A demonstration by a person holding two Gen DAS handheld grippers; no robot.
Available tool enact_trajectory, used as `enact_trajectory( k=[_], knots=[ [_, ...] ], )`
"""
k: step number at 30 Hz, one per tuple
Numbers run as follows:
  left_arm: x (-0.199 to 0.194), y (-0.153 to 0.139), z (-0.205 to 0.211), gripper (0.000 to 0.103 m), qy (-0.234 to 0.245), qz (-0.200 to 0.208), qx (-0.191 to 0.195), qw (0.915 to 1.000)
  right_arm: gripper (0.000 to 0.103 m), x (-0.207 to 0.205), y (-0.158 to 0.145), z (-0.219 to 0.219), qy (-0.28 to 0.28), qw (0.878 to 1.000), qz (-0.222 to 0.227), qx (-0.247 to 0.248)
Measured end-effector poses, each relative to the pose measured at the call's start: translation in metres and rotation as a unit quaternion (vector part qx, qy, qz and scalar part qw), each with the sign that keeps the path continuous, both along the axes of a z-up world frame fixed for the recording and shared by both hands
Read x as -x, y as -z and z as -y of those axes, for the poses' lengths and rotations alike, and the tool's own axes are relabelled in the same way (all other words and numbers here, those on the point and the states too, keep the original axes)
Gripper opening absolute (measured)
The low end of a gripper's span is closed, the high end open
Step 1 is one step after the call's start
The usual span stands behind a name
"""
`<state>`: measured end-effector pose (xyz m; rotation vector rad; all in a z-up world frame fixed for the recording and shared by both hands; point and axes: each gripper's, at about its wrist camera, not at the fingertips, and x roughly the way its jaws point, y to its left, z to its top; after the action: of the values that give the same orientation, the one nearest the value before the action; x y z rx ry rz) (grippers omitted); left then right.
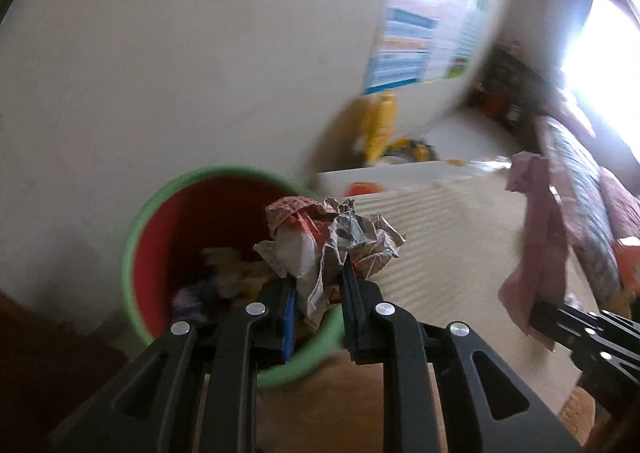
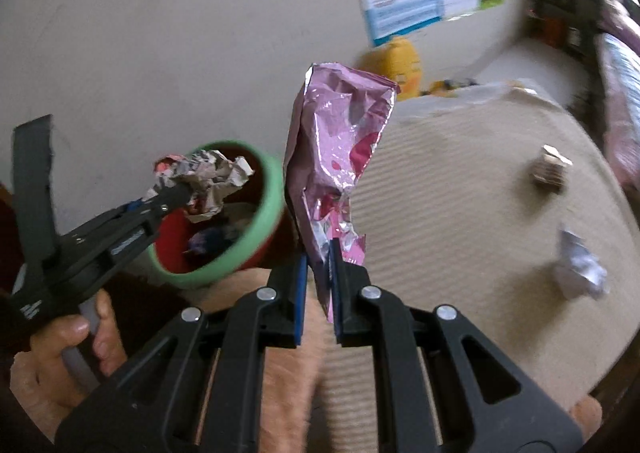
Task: Collect trash
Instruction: 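Open both grippers to drop the items into the bucket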
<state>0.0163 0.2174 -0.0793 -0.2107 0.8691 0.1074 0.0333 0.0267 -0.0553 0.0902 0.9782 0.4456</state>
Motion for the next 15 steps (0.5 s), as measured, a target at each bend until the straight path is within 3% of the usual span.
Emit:
enact_trajectory(
  k=[4, 9, 12, 13, 14, 15],
  knots=[
    [0.000, 0.021, -0.043, 0.017, -0.039, -0.027, -0.015, 0.9988, 0.011, -0.017, 0.009, -0.042, -0.048, 0.999, -0.021, -0.006],
    [0.002, 0.041, -0.081, 0.021, -0.082, -0.051, 0.011, 0.9953, 0.011, -0.031, 0.021, -0.085, -0.086, 0.995, -0.044, -0.006],
    [0.003, 0.048, -0.091, 0.039, -0.095, -0.056, 0.010, 0.9939, 0.015, -0.033, 0.025, -0.101, -0.110, 0.992, -0.057, -0.028],
    [0.006, 0.049, -0.093, 0.055, -0.099, -0.054, 0.008, 0.9936, 0.031, -0.034, 0.026, -0.103, -0.109, 0.992, -0.057, -0.031],
    [0.008, 0.048, -0.095, 0.064, -0.103, -0.051, 0.008, 0.9933, 0.045, -0.034, 0.024, -0.103, -0.101, 0.993, -0.050, -0.033],
    [0.010, 0.047, -0.097, 0.064, -0.106, -0.046, 0.013, 0.9932, 0.061, -0.034, 0.022, -0.099, -0.091, 0.994, -0.040, -0.041]
  ],
)
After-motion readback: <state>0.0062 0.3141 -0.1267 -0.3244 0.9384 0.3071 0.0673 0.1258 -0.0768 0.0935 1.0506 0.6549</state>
